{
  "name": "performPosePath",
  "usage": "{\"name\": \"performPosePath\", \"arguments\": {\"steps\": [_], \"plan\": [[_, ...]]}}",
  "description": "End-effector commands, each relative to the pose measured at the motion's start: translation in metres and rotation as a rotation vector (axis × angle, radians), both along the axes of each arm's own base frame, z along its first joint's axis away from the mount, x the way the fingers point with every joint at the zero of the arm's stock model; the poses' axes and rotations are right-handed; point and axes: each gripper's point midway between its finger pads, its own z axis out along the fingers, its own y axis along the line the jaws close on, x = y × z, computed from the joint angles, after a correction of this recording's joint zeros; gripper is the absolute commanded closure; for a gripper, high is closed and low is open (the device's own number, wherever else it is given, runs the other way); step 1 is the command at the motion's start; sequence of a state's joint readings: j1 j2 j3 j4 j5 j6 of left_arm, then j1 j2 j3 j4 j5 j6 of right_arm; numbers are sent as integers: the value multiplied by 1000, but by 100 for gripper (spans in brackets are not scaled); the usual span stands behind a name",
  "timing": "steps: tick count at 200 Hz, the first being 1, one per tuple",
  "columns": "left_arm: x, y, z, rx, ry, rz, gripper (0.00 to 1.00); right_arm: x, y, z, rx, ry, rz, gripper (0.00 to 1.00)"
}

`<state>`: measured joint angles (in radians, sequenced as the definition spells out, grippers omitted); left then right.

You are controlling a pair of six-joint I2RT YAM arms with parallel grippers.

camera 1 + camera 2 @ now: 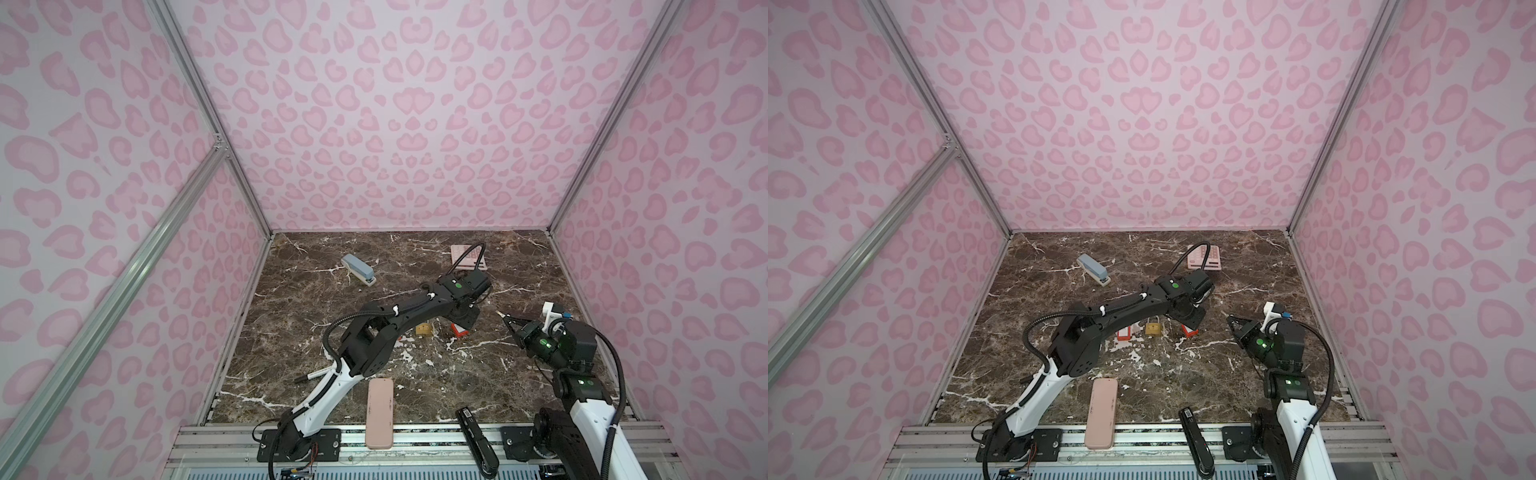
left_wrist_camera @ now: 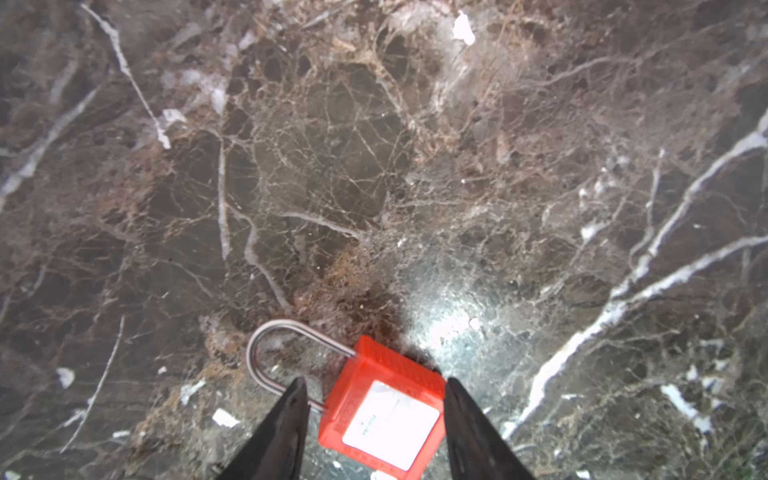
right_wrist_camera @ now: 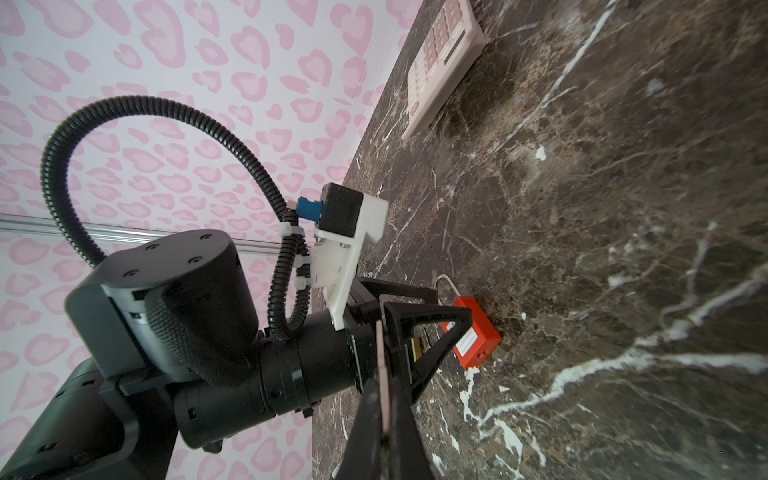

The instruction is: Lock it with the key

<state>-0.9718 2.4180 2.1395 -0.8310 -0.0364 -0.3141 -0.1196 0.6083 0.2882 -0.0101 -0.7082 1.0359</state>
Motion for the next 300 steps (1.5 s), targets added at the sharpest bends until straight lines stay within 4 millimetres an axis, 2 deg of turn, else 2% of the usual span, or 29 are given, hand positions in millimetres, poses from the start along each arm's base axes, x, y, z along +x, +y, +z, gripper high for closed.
{"name": "performPosePath", "arguments": {"steps": [1, 81, 126, 200, 239, 300], "plan": [[6, -3, 2, -6, -25, 18, 44, 1, 1, 4, -2, -16, 6, 100], [1, -4, -12, 59, -32, -25, 37, 1, 0, 3, -1, -10, 4, 100], [-1, 7, -15, 134, -61, -48, 37, 1, 0, 0, -3, -4, 2, 100], [-3, 12, -10, 154, -77, -56, 37, 1, -1, -1, -4, -3, -3, 100], [-4, 12, -9, 147, -69, -54, 47, 0, -1, -1, -2, -3, -2, 100], [-5, 11, -2, 133, -70, -51, 44, 0, -1, -1, -2, -3, -3, 100]]}}
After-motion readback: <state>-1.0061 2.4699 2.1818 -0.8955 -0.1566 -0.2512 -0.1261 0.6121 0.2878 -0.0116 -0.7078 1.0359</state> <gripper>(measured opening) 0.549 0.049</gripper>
